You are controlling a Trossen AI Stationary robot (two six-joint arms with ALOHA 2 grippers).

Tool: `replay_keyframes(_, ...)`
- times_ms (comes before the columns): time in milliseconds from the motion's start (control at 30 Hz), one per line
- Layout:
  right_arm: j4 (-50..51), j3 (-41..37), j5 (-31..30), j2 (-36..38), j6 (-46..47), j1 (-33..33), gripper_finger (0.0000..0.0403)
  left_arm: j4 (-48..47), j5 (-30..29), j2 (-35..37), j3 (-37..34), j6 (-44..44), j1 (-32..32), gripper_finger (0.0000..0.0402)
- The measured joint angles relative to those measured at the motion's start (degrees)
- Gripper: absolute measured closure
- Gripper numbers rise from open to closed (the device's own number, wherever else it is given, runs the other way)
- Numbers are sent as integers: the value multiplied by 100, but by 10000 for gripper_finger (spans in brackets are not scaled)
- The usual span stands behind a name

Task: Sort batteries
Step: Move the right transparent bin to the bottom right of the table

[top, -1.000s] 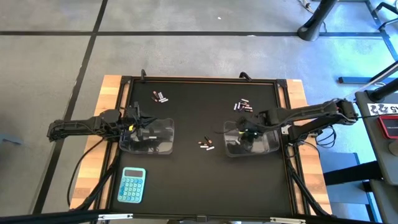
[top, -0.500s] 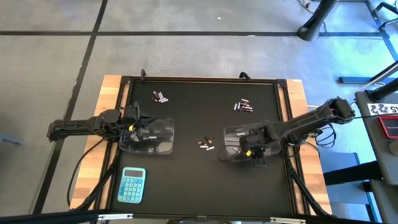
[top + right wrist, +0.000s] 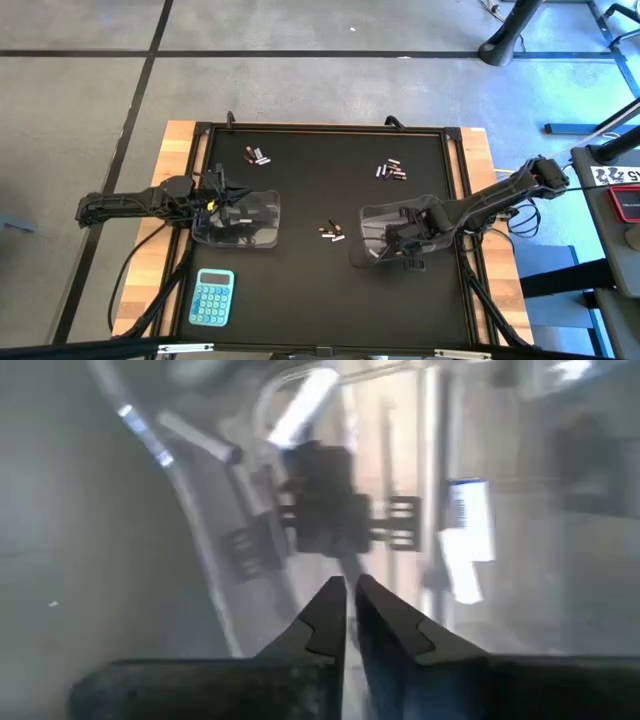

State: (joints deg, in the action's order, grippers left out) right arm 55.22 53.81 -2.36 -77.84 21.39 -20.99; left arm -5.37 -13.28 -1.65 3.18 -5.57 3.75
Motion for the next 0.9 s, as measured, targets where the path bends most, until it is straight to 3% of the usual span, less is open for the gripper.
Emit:
replay_keyframes(200,1127,807,-98,6,364,-2,299,0,0,2,0,1,0,402)
replay_keyframes(400,697,820,774,-27,232,-6,195,0,0,2,0,1,0,402)
replay_keyframes(500,668,559,902,-143,66,-83,173,0,0,2,2,-1,0,402)
replay_keyframes(700,393,64,1094,-410,12,-467,196,0,0,0,1,0,0,402)
replay_keyframes(900,-124,-40,1005,-627,561,-757,290,0,2,0,0,1,0,402)
